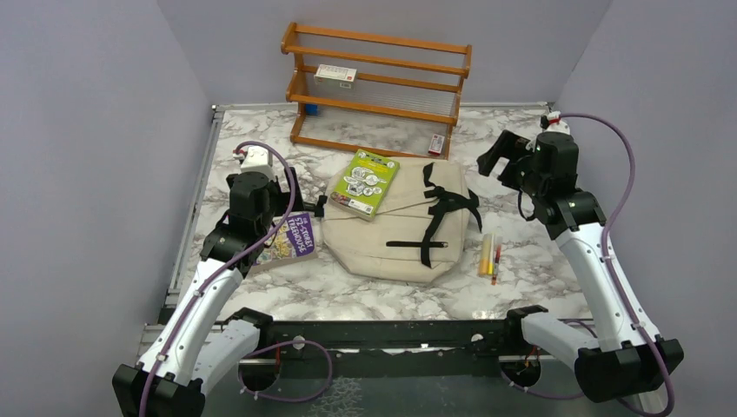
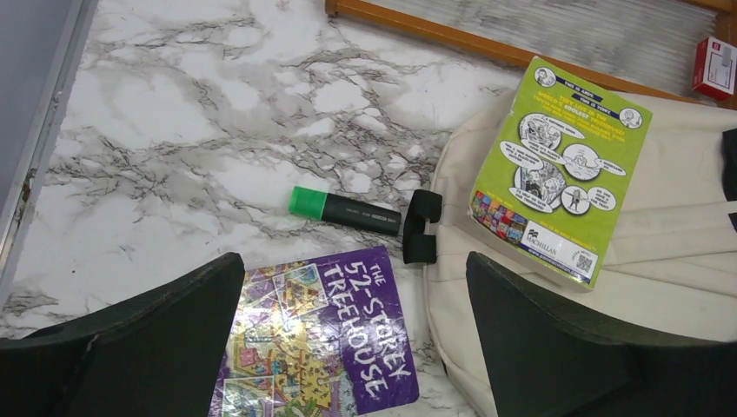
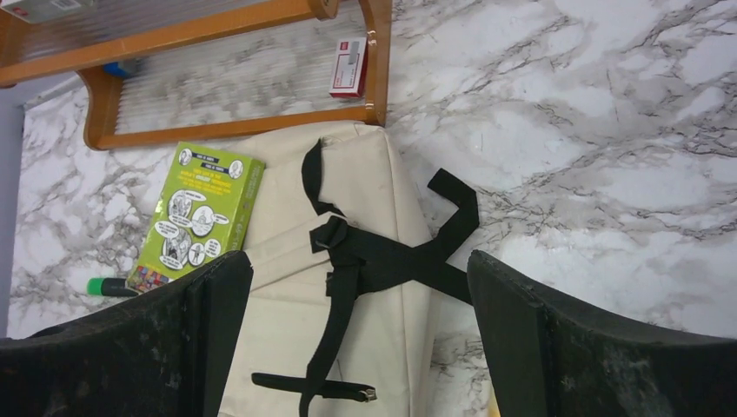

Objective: Pack the student bag
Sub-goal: Pick up the book from the center of the board.

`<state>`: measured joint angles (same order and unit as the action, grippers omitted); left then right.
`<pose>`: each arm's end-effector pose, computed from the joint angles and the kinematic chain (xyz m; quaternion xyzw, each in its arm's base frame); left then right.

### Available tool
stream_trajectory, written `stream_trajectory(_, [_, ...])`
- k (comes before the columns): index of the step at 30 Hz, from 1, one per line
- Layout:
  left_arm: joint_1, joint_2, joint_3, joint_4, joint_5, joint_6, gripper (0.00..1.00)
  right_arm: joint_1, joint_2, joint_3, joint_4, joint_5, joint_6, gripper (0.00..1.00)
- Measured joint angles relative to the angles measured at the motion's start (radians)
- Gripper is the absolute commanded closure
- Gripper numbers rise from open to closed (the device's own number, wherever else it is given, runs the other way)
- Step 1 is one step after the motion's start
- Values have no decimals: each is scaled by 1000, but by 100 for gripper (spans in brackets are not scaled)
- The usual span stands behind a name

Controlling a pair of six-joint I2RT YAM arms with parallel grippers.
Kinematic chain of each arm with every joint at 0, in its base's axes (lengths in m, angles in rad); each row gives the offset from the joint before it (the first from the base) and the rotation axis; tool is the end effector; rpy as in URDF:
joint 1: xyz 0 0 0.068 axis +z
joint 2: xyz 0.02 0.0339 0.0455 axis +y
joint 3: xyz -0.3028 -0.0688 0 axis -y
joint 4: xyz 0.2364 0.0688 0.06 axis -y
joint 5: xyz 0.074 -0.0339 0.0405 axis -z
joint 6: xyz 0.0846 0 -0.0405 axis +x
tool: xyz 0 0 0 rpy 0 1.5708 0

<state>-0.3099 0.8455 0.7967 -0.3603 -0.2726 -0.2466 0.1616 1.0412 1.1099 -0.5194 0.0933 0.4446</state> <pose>0.1982 -0.0396 0.3266 -0.0483 0.8302 -0.0401 0.5539 0.2393 0.0310 0.3820 0.1439 0.8344 0.1207 0.5183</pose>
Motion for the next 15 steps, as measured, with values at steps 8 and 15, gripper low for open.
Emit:
stream_trajectory(8, [0,0,0,-6,-1,6,1,0,-47,0,-7,3,-11,0])
stream_trajectory(15, [0,-2,0,-5,-1,19,1,0,-38,0,-8,-82,-40,0])
